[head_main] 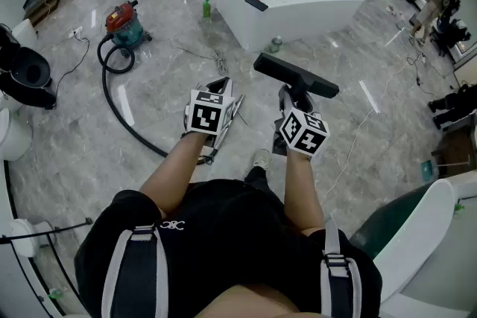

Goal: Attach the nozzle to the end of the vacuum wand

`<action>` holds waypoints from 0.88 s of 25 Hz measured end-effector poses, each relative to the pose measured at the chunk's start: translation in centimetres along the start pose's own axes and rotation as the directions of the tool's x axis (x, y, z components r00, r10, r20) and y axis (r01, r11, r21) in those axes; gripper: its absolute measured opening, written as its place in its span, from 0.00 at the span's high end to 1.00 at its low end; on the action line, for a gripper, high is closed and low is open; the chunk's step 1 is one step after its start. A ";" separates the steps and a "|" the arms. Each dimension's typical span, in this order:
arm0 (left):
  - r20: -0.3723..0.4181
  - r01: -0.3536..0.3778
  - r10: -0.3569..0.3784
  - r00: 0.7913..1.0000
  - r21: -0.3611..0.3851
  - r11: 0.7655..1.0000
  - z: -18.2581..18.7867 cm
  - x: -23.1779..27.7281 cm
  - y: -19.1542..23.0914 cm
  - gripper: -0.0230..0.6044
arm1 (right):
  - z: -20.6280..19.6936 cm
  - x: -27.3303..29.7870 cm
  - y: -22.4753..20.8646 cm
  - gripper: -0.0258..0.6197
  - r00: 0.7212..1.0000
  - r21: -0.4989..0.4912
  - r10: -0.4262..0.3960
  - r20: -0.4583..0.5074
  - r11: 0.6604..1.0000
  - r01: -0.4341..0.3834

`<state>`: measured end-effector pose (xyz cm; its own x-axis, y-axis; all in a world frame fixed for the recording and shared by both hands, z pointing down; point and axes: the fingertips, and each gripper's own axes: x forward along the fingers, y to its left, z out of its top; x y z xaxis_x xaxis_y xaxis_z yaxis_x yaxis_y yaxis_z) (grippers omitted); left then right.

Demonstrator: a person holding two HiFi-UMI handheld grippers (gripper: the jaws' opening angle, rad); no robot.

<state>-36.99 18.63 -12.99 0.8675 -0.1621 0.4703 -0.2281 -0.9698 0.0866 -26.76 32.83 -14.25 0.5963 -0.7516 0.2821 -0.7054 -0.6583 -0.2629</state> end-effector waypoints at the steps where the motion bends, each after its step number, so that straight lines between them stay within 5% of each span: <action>1: 0.001 -0.004 0.004 1.000 0.003 1.000 0.4 0.9 -0.2 0.95 | 0.5 0.6 -0.7 0.66 1.000 -0.002 0.004 0.002 1.000 -0.004; 14: 0.054 -0.075 0.075 0.996 -0.014 0.997 9.9 14.9 -2.7 0.95 | 9.9 12.5 -11.4 0.66 0.992 -0.038 0.112 0.061 0.993 -0.110; 22: 0.037 -0.145 0.147 0.989 -0.051 0.988 12.1 21.9 -4.3 0.95 | 12.7 18.1 -17.2 0.66 0.979 -0.059 0.201 0.021 0.978 -0.199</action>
<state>-11.66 17.07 -13.76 0.8402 -0.3092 0.4455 -0.3737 -0.9254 0.0626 1.06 30.01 -16.37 0.4505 -0.8691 0.2041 -0.8313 -0.4917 -0.2592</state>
